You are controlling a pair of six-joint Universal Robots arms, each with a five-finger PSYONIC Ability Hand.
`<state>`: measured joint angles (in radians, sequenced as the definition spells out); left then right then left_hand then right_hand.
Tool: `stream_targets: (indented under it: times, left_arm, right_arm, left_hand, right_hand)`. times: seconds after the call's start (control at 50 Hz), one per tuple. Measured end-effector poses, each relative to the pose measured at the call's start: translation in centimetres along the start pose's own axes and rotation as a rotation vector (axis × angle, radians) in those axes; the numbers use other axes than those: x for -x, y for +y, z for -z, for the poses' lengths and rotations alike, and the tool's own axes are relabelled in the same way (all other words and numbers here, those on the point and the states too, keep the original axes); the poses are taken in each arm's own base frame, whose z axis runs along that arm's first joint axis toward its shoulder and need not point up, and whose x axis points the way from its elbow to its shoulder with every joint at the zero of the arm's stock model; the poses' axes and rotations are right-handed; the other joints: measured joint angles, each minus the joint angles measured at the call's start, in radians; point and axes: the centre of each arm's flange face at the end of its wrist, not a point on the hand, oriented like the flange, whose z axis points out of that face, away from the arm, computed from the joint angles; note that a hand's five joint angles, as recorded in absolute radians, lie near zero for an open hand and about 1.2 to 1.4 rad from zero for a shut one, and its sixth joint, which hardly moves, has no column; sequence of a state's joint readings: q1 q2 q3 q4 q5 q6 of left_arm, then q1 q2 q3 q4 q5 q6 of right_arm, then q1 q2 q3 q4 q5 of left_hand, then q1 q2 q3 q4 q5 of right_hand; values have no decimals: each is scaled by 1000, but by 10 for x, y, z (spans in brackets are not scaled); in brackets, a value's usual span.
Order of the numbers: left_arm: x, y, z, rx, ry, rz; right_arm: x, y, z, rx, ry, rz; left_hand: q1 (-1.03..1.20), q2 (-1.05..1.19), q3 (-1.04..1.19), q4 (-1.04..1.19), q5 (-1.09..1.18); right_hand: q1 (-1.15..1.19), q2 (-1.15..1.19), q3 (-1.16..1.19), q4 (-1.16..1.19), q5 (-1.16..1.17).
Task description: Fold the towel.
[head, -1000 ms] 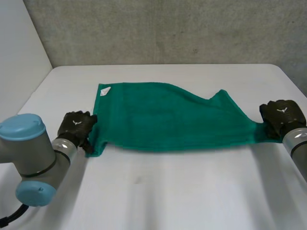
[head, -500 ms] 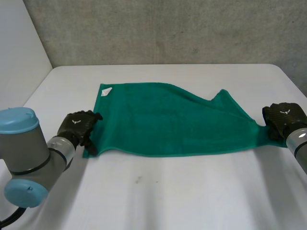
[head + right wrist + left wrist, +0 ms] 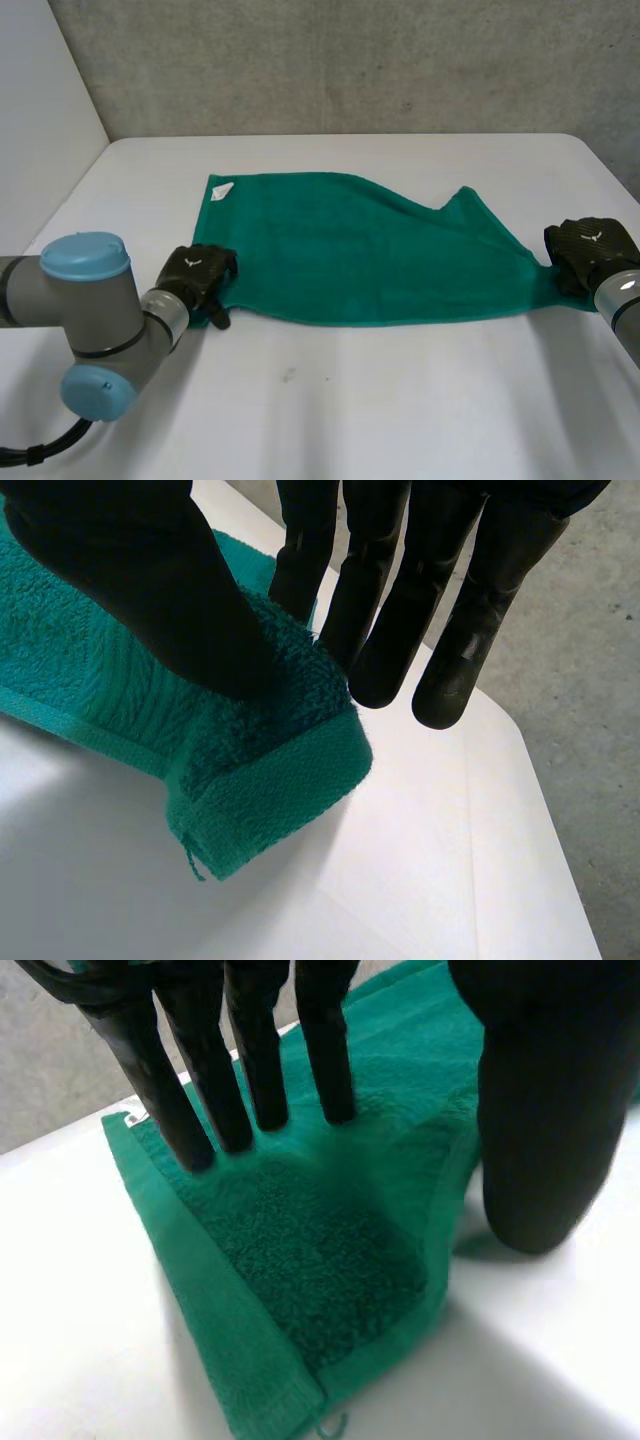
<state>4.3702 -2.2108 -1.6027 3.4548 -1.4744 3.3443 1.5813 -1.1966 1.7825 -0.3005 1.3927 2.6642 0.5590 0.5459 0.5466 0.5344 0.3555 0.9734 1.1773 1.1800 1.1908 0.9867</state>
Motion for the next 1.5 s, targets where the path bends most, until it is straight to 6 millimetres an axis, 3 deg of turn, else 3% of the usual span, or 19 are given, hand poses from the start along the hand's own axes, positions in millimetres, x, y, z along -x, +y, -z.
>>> stream_targets:
  times: [0.04,0.06,0.1,0.28,0.44,0.54,0.72,0.82,0.86,0.98,1.0,1.04,1.06,1.1,1.2,1.28,1.38,1.48,1.5]
  left_arm:
    - [1,0,-2,-2,-3,0]
    - [3,-1,-6,-7,-12,1]
    - [5,-2,-7,-10,-20,1]
    - [31,-38,20,-85,-142,3]
    - [31,-68,78,-148,-180,-101]
    - [26,-59,108,-75,-174,-244]
    - [14,-26,132,136,-90,-402]
    - [13,-19,126,167,-71,-412]
    - [14,-19,108,153,-73,-419]
    - [20,-43,67,27,-118,-436]
    - [22,-57,55,-35,-140,-442]
    - [28,-103,34,-217,-206,-454]
    - [28,-103,34,-217,-206,-454]
    - [33,-141,26,-365,-266,-456]
    - [50,-234,33,-730,-438,-429]
    - [58,-263,44,-862,-509,-398]
    - [61,-259,45,-871,-516,-354]
    - [56,-220,39,-761,-459,-322]
    - [53,-199,36,-700,-429,-312]
  right_arm:
    - [0,0,0,2,0,0]
    - [0,0,1,5,-1,0]
    - [-1,0,1,6,-1,0]
    - [-7,-18,12,0,0,14]
    - [-17,-53,46,14,-23,91]
    - [-14,-54,68,92,-74,226]
    - [8,-18,95,310,-270,494]
    - [12,-6,88,353,-302,523]
    - [11,-3,74,356,-281,511]
    - [4,-25,44,276,-179,451]
    - [2,-34,38,247,-151,434]
    - [-15,-85,17,79,-4,332]
    - [-15,-85,17,79,-4,332]
    - [-28,-120,10,-48,86,255]
    - [-62,-201,18,-390,262,62]
    - [-75,-229,35,-533,313,1]
    - [-75,-230,43,-560,308,-22]
    - [-58,-198,31,-438,246,-9]
    - [-49,-179,23,-369,214,0]
  left_hand:
    - [99,73,73,87,64]
    - [476,435,431,446,377]
    - [565,550,545,562,530]
    - [575,646,640,655,594]
    - [575,647,640,655,594]
    - [575,648,643,655,594]
    - [575,649,644,659,594]
    - [575,649,644,659,594]
    - [575,649,645,659,594]
    - [575,650,645,660,594]
    - [575,650,645,660,594]
    - [575,650,645,660,594]
    - [575,650,645,660,594]
    - [575,650,645,660,594]
    - [575,650,645,660,614]
    - [575,651,645,660,614]
    - [575,651,645,660,614]
    - [575,651,646,660,614]
    - [575,651,646,660,614]
  right_hand:
    - [0,0,0,0,0]
    - [0,0,0,0,0]
    - [0,0,0,0,0]
    - [-1,0,0,0,0]
    - [-1,0,0,0,0]
    - [-1,0,0,0,0]
    - [-1,0,0,0,0]
    - [-1,0,0,0,0]
    - [-1,0,0,0,0]
    - [-1,0,0,0,0]
    - [-1,0,0,0,0]
    - [-1,0,0,0,0]
    - [-1,0,0,0,0]
    - [-1,0,0,0,0]
    - [-1,0,0,0,3]
    - [-1,0,5,0,3]
    - [-1,0,5,2,3]
    - [-1,0,5,2,3]
    - [-1,0,5,2,3]
